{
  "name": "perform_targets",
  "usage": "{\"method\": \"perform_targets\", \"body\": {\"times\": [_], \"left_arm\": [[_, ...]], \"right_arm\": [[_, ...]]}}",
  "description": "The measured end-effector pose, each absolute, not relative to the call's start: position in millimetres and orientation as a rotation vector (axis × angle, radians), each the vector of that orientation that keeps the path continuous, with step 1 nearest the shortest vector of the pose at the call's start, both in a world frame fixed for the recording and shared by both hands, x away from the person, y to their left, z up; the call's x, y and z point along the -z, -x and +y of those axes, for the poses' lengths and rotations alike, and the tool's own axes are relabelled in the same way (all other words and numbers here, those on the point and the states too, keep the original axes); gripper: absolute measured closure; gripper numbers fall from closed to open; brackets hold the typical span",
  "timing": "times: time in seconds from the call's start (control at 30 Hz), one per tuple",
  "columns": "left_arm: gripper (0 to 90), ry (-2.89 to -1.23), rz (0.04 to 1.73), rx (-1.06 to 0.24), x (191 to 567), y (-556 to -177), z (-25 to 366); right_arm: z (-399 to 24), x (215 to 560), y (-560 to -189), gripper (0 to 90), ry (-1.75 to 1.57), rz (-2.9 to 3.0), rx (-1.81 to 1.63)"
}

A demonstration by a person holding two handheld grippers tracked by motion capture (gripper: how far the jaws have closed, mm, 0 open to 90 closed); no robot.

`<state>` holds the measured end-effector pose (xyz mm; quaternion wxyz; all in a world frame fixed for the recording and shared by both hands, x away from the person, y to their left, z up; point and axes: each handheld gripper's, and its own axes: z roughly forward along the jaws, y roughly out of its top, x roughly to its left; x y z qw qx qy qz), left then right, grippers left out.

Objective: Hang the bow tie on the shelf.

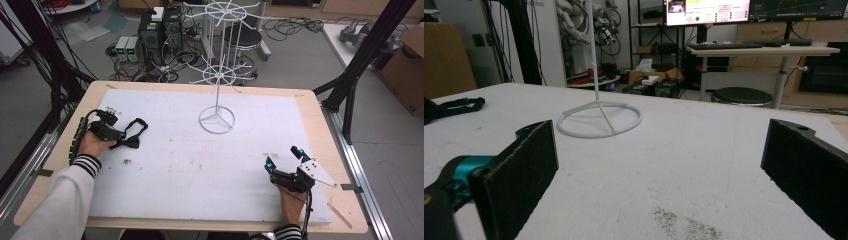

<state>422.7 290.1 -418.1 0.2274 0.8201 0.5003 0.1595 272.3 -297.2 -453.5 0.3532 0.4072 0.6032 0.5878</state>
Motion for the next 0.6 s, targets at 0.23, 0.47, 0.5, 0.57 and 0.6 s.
{"method": "perform_targets", "body": {"times": [0.23, 0.47, 0.5, 0.57, 0.6], "left_arm": [[88.4, -2.249, 1.348, -0.468, 414.3, -420.6, 288.4], [88.5, -2.198, 1.290, -0.504, 406.2, -415.1, 285.7], [88.5, -2.198, 1.290, -0.504, 406.2, -415.1, 285.7], [88.5, -2.176, 1.274, -0.502, 403.6, -413.8, 285.6], [88.5, -2.158, 1.257, -0.504, 400.9, -412.3, 285.3]], "right_arm": [[-297.1, 453.5, -272.3, 0.7, -1.051, 1.561, -1.520], [-297.1, 453.5, -272.3, 0.7, -1.050, 1.562, -1.520], [-296.9, 453.5, -272.1, 0.7, -1.053, 1.561, -1.521], [-297.1, 453.4, -272.2, 0.7, -1.053, 1.561, -1.522], [-297.0, 453.5, -272.1, 0.7, -1.053, 1.561, -1.521]]}}
